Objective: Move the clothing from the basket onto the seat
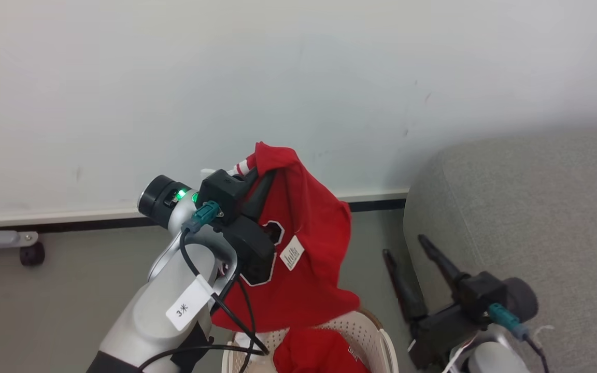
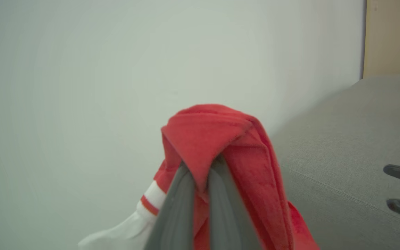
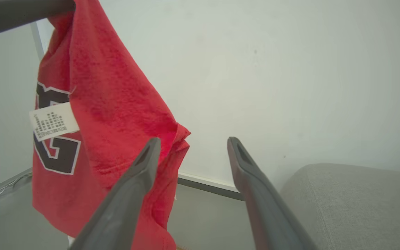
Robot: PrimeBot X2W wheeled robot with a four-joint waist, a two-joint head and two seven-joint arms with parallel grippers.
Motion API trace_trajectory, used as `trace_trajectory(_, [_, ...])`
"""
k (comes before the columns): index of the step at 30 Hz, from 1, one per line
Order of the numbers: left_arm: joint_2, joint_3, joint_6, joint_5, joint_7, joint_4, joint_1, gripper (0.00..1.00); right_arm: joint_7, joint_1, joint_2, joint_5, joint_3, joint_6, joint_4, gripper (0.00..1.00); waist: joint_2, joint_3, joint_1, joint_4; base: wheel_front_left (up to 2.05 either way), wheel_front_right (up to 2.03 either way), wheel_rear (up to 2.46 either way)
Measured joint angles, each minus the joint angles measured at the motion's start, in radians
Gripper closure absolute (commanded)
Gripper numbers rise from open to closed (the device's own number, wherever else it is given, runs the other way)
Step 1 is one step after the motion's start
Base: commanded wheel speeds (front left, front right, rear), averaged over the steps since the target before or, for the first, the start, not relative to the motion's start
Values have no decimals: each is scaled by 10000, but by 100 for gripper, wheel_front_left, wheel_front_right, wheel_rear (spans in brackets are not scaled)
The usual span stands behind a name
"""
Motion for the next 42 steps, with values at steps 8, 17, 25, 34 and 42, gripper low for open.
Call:
trace_trajectory(8, [4, -694, 0, -487, 15, -280, 86, 100, 0, -253, 148, 6, 1315, 180, 217, 0, 0, -355, 1, 2, 0, 0, 0])
trace_trajectory(17, [0, -1601, 58, -1080, 276, -625, 109, 100, 0, -876, 150, 249, 2514, 253, 965, 0, 1, -444, 2, 253, 0, 0, 0])
trace_trajectory(25, [15, -2134, 209, -1417, 431, -775, 90, 100, 0, -1556, 151, 844, 3699, 253, 1417, 0, 1, -497, 2, 445, 0, 0, 0])
trace_trajectory(34, [15, -2499, 443, -1862, 560, -991, 81, 100, 2, -2257, 150, 1390, 4424, -629, 2295, 0, 1, -525, 2, 637, 0, 0, 0])
trace_trajectory(42, [19, -2719, 633, -2240, 637, -1106, 81, 100, 12, -2658, 150, 1889, 4648, -1569, 3072, 0, 1, -511, 2, 736, 0, 0, 0])
